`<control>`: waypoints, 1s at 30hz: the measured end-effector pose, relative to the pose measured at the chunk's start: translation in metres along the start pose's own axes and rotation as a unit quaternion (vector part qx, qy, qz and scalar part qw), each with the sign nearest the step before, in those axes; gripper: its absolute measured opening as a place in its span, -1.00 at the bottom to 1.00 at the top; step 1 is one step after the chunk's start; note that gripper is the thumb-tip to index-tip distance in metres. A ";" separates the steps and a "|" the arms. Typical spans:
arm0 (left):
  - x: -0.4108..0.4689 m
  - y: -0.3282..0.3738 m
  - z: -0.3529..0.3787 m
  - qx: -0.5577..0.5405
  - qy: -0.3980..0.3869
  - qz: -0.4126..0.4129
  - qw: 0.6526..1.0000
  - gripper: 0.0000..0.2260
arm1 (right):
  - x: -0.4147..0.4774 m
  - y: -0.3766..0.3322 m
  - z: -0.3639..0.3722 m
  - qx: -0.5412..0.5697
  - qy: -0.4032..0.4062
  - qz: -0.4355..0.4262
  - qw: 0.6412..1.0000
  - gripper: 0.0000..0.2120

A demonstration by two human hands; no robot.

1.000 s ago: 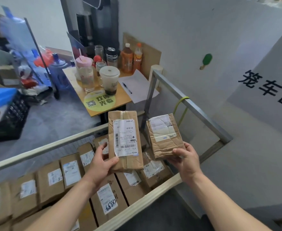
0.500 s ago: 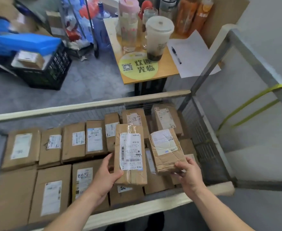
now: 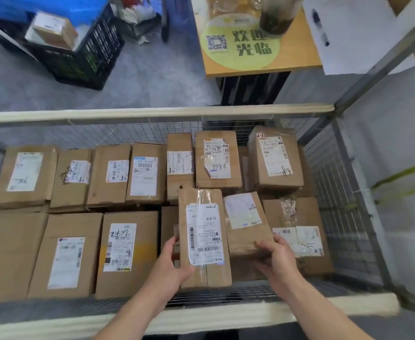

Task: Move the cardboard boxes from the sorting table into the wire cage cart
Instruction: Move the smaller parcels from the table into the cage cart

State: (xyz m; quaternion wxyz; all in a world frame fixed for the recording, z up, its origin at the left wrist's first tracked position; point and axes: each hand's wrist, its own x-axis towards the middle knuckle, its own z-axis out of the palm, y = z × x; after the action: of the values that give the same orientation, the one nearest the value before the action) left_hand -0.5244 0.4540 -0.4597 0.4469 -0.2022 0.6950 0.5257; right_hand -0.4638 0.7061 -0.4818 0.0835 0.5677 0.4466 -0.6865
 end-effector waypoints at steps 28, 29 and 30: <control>0.027 0.003 0.003 0.089 0.005 -0.056 0.994 -0.34 | 0.001 0.013 0.007 -0.137 0.046 0.007 0.989 -0.49; 0.023 0.008 0.002 0.094 0.010 -0.050 0.994 -0.33 | -0.003 0.009 0.008 -0.144 0.050 0.000 0.988 -0.47; 0.018 0.014 0.000 0.102 0.016 -0.042 0.994 -0.33 | -0.009 0.005 0.008 -0.150 0.054 -0.007 0.987 -0.46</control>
State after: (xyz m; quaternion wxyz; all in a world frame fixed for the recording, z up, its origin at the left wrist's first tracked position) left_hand -0.5441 0.4628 -0.4672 0.4753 -0.1929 0.7431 0.4298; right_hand -0.4629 0.6943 -0.4774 0.1390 0.5818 0.5519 -0.5810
